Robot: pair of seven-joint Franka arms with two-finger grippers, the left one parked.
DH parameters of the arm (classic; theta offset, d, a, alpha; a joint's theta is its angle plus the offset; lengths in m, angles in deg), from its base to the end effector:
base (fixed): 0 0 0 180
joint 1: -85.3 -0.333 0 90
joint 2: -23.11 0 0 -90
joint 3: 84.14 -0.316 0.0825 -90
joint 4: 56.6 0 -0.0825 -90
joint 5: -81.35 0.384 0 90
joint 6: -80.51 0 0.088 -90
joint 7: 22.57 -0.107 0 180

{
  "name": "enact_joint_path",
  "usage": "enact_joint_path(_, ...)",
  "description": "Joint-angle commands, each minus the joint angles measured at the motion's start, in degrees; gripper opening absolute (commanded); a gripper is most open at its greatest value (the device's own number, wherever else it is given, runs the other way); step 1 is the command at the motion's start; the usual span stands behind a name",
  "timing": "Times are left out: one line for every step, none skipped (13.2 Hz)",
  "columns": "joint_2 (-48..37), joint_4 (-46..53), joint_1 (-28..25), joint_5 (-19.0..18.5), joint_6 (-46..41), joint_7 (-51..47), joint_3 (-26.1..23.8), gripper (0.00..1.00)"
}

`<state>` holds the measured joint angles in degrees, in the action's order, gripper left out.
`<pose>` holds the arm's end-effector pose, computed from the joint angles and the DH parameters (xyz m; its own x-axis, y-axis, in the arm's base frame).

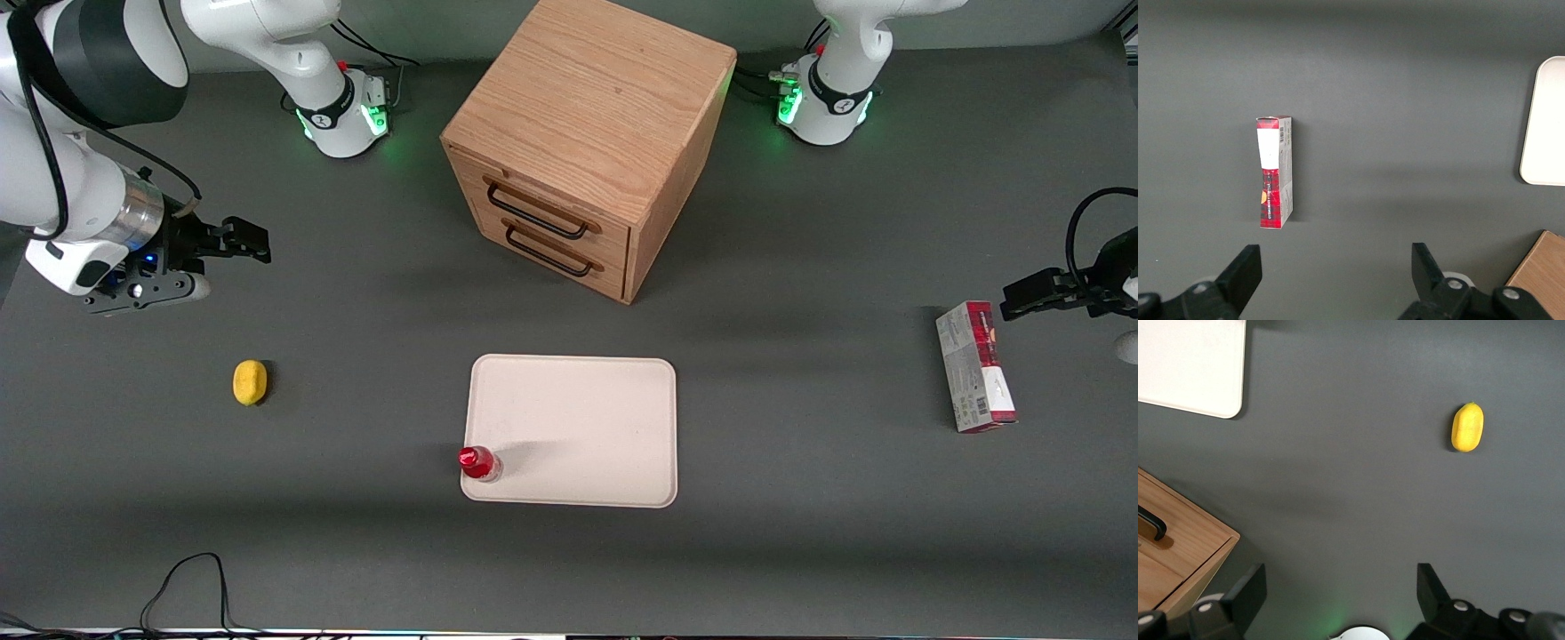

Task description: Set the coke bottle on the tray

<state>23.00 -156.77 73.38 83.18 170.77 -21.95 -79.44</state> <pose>0.5382 0.0716 0.5429 0.9763 0.1345 -0.1699 0.1307 -0.9909 -0.0334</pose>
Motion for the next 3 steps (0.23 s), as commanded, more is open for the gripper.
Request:
enact_joint_path(-0.76, 1.37, 0.93, 0.81, -1.93, 1.23, -0.49, 1.0)
enact_joint_path(-0.68, 1.63, 0.93, 0.81, -2.8, 1.23, -0.48, 1.0)
enact_joint_path(-0.67, 1.72, 1.01, 0.89, -2.98, 0.71, -0.48, 1.0)
